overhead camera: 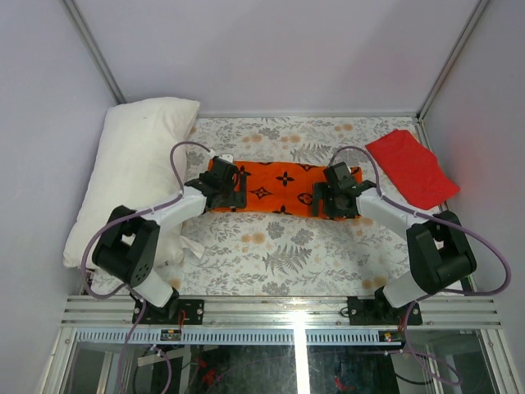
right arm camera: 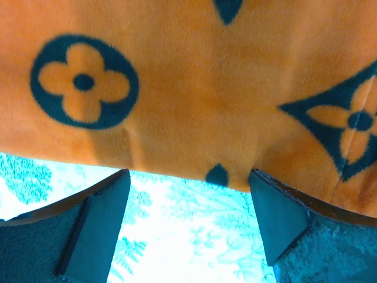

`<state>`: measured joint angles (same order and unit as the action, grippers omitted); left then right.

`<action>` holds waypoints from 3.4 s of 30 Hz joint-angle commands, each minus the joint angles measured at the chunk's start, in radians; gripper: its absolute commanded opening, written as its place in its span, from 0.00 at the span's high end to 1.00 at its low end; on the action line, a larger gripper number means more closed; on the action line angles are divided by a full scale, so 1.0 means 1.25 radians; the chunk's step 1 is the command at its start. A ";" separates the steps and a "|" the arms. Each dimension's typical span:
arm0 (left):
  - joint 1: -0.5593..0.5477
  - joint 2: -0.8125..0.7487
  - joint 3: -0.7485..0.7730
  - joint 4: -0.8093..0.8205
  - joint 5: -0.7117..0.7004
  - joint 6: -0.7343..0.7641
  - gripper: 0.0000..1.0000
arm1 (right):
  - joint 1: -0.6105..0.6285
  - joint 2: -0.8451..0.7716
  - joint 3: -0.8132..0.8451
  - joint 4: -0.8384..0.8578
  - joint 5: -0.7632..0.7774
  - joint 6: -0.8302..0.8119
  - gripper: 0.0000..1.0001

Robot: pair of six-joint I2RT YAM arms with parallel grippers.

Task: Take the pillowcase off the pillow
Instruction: Fold the pillowcase, then adjust the pillowcase at the center of the board.

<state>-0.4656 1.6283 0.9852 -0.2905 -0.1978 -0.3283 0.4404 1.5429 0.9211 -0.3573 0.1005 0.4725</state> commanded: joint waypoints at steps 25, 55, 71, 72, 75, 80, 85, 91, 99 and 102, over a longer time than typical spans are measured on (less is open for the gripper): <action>0.178 -0.006 -0.165 0.292 0.299 -0.144 0.86 | -0.177 0.053 -0.068 0.196 -0.207 0.051 1.00; 0.153 0.241 0.128 0.354 0.379 -0.211 0.92 | -0.207 0.253 0.134 0.318 -0.376 0.196 1.00; 0.321 -0.074 -0.047 0.343 0.334 -0.186 0.22 | -0.416 -0.021 -0.094 0.422 -0.295 0.268 0.98; 0.322 -0.083 -0.063 0.324 0.319 -0.182 0.17 | -0.411 -0.036 -0.092 0.423 -0.301 0.264 0.93; 0.321 -0.092 -0.107 0.300 0.261 -0.162 0.12 | -0.349 -0.077 -0.057 0.374 -0.269 0.218 0.81; 0.323 -0.086 -0.173 0.325 0.263 -0.132 0.04 | -0.210 -0.092 -0.034 0.325 -0.234 0.179 0.68; 0.322 0.014 -0.137 0.297 0.416 -0.086 0.00 | -0.177 -0.076 -0.064 0.340 -0.260 0.173 0.62; 0.322 0.048 -0.153 0.313 0.413 -0.105 0.00 | -0.164 -0.072 -0.054 0.326 -0.288 0.123 0.45; 0.322 0.053 -0.168 0.323 0.394 -0.114 0.00 | -0.087 0.014 -0.010 0.313 -0.262 0.110 0.90; 0.320 0.059 -0.164 0.319 0.404 -0.111 0.00 | -0.091 0.065 -0.002 0.311 -0.244 0.121 1.00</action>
<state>-0.0685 1.6733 0.7986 0.1158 0.3107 -0.4694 0.3332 1.5608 0.8856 0.0135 -0.2283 0.6167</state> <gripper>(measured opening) 0.995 0.027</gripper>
